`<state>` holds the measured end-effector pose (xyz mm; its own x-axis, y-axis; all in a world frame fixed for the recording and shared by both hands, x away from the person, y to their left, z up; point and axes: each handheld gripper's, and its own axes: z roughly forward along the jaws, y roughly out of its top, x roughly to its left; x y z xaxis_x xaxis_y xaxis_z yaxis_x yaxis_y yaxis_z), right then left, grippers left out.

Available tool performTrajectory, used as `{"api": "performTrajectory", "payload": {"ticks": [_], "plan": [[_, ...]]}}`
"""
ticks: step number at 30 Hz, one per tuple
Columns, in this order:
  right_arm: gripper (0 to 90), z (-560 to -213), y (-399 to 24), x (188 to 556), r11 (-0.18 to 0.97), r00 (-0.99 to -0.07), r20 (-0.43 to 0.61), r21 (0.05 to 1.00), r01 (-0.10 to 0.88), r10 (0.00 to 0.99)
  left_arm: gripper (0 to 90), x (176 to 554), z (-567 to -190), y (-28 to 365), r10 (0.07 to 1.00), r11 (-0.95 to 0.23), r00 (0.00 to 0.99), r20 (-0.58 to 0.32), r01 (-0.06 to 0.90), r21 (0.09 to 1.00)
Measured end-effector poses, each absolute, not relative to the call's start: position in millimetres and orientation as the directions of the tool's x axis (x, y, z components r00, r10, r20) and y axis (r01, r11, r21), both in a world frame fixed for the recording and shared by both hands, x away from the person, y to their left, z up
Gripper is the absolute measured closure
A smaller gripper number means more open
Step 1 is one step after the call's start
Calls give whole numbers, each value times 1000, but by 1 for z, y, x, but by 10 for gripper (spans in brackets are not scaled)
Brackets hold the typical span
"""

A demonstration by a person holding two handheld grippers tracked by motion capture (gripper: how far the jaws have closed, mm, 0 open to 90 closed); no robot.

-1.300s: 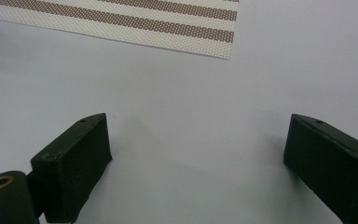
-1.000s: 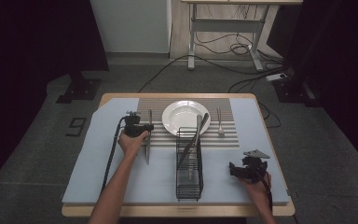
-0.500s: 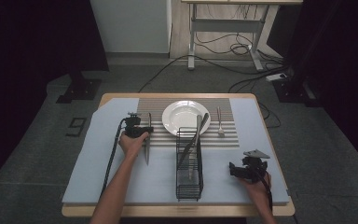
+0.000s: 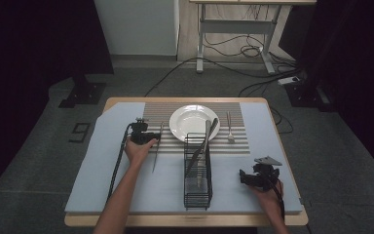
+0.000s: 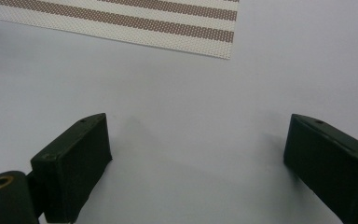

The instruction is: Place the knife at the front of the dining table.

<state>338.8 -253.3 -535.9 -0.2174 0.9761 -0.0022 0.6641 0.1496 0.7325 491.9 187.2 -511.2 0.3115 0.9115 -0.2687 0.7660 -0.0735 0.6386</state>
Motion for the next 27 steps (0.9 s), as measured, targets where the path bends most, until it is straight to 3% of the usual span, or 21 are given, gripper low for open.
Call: {"api": "performTrajectory", "payload": {"ticks": [21, 27], "plan": [[67, -536, -253, 339, 149, -216, -3, 734, 663, 976, 535, 482, -510, 178, 900, -123, 363, -243, 744, 657], [67, -536, -253, 339, 148, -216, -2, 733, 663, 976, 655, 481, -514, 167, 906, -177, 380, -186, 740, 649]]}}
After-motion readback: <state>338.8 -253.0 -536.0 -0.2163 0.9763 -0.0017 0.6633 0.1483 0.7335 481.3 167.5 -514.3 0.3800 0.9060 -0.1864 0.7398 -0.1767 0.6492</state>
